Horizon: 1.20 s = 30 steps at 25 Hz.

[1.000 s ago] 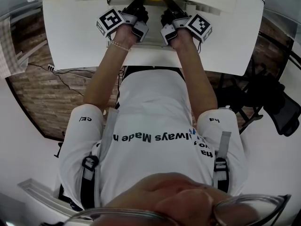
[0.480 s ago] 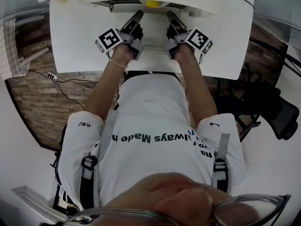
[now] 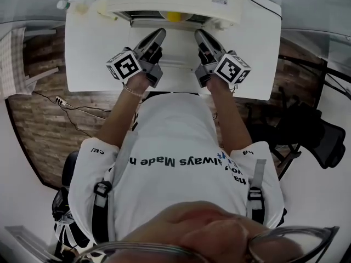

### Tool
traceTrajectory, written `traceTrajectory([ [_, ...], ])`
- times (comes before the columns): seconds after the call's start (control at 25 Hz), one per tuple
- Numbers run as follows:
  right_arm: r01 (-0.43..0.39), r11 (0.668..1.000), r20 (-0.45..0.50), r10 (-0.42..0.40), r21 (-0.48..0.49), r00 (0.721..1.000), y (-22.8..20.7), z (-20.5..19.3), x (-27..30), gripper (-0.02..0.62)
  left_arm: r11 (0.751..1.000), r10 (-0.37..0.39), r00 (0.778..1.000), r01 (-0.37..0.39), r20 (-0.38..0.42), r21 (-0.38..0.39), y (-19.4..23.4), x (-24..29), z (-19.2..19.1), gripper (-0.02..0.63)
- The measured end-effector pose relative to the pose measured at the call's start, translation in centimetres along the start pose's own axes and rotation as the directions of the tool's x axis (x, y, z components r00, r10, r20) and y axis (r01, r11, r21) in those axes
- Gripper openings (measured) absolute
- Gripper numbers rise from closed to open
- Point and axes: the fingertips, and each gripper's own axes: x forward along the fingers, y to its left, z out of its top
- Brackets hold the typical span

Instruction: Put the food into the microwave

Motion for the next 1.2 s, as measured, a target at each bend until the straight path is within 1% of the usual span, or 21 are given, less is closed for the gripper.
traceTrajectory([
  [0.08,-0.008,0.997,0.000,0.008,-0.082,1.000,1.3,0.6,-0.5,0.038,0.999,-0.010,1.000,0.010,0.000,0.043,-1.3,-0.2,0.2,0.018],
  [0.16,-0.012,0.986,-0.003,0.012,-0.168,1.000,2.6,1.1,-1.2,0.035,0.995,-0.015,1.000,0.015,-0.001,0.101,-2.7,-0.6,0.4,0.018],
  [0.24,-0.013,0.966,-0.002,0.012,-0.257,1.000,4.1,1.8,-1.9,0.034,0.985,-0.019,1.000,0.020,-0.003,0.174,-4.3,-0.9,0.6,0.018],
  [0.32,-0.008,0.936,0.004,0.010,-0.351,1.000,5.5,2.5,-2.6,0.032,0.966,-0.022,1.000,0.022,-0.003,0.259,-6.0,-1.3,0.9,0.018],
  [0.36,-0.005,0.918,0.009,0.009,-0.398,1.000,6.3,2.8,-3.1,0.032,0.952,-0.023,1.000,0.022,-0.001,0.306,-6.9,-1.6,1.1,0.018],
  [0.44,0.004,0.876,0.018,0.006,-0.481,1.000,7.9,3.4,-3.9,0.032,0.914,-0.024,1.000,0.021,0.002,0.406,-8.8,-2.1,1.5,0.018],
  [0.56,0.017,0.819,0.029,0.000,-0.574,1.000,10.1,4.1,-4.9,0.032,0.846,-0.026,1.000,0.017,0.009,0.532,-11.4,-2.8,2.1,0.018],
  [0.68,0.030,0.762,0.040,-0.006,-0.647,0.999,12.0,4.6,-6.0,0.032,0.779,-0.023,0.999,0.000,0.029,0.626,-13.6,-3.4,2.7,0.018],
  [0.76,0.039,0.729,0.049,-0.008,-0.684,0.999,13.2,4.9,-6.8,0.032,0.748,-0.022,0.999,-0.015,0.047,0.663,-14.8,-3.9,2.9,0.018],
  [0.96,0.059,0.678,0.073,-0.007,-0.733,0.997,15.5,5.8,-8.0,0.032,0.714,-0.010,0.995,-0.059,0.094,0.697,-16.4,-5.0,3.8,0.018],
  [1.08,0.071,0.662,0.088,-0.009,-0.746,0.996,16.6,6.3,-8.7,0.032,0.695,-0.009,0.993,-0.079,0.119,0.714,-17.5,-5.6,4.3,0.018],
  [1.2,0.084,0.661,0.102,-0.010,-0.746,0.995,17.5,6.5,-9.5,0.032,0.689,-0.022,0.991,-0.080,0.130,0.720,-18.6,-6.2,4.4,0.018],
])
